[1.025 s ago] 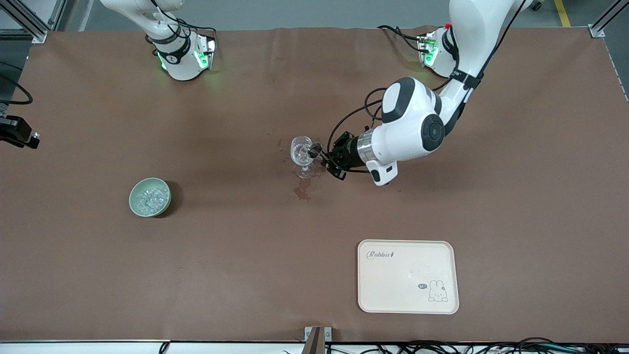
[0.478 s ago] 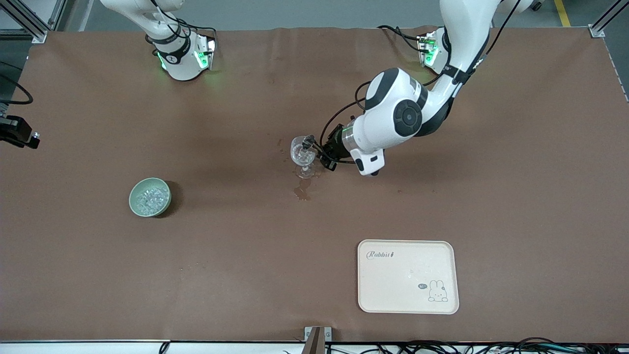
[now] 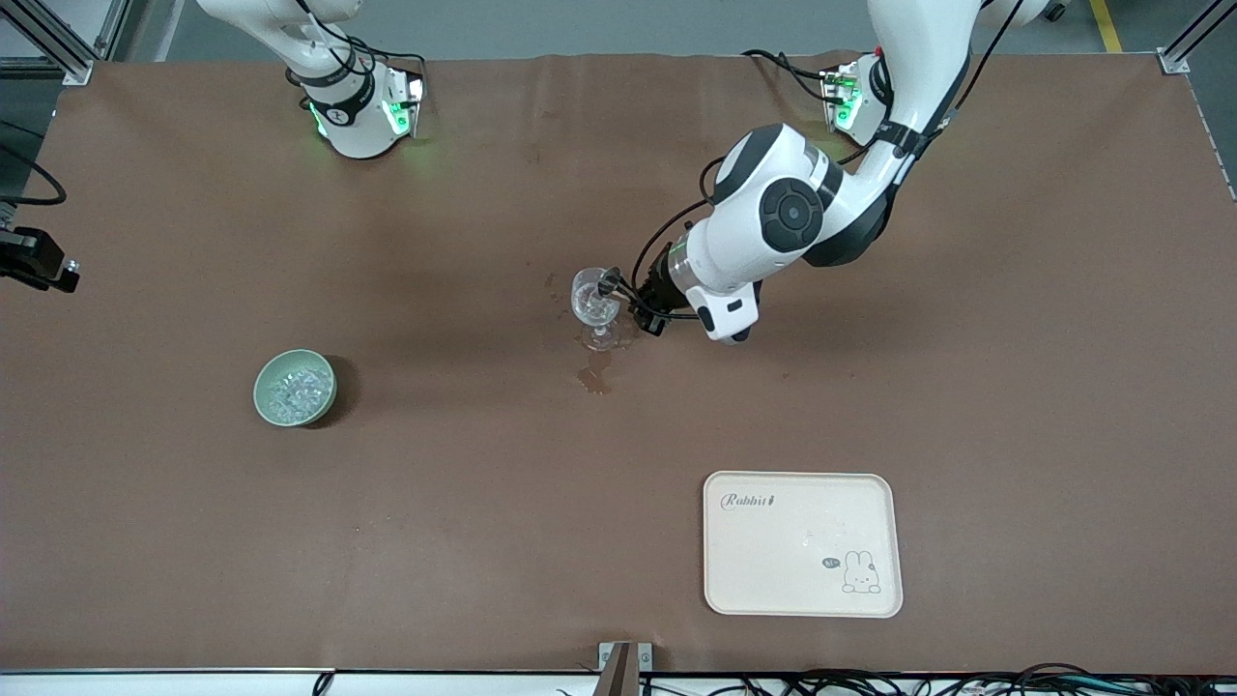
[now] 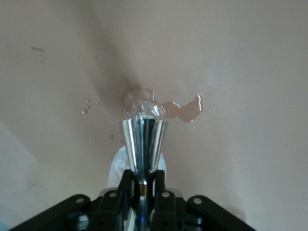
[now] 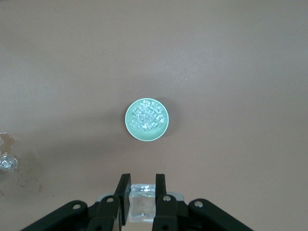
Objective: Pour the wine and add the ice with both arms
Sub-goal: 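Tilt the silver jigger over the wine glass with the left gripper to pour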
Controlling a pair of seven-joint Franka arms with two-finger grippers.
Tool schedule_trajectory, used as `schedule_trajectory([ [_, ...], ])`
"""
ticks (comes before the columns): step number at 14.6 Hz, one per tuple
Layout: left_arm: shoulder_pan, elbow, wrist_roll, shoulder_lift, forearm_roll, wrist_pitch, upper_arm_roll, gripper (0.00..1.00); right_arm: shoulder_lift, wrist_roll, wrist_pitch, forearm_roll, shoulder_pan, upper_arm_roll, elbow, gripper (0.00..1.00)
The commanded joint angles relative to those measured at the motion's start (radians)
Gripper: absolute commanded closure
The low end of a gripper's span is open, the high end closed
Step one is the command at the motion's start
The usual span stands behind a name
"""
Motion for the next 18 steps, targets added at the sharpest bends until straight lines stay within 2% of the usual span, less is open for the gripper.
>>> schedule_trajectory([
  [1,-0.029,0.001,-0.042,-0.015,0.024,-0.019,0.002,1.0,-0.024,0.015,0.01,-0.004,-0.001,0.009,-0.027,0.99],
  [4,-0.037,0.003,-0.087,-0.012,0.098,-0.019,-0.002,1.0,-0.024,0.015,0.011,-0.004,-0.001,0.009,-0.027,0.99],
  [18,-0.065,0.003,-0.134,-0.012,0.192,-0.024,-0.001,1.0,-0.022,0.015,0.01,-0.002,-0.003,0.009,-0.027,0.99],
])
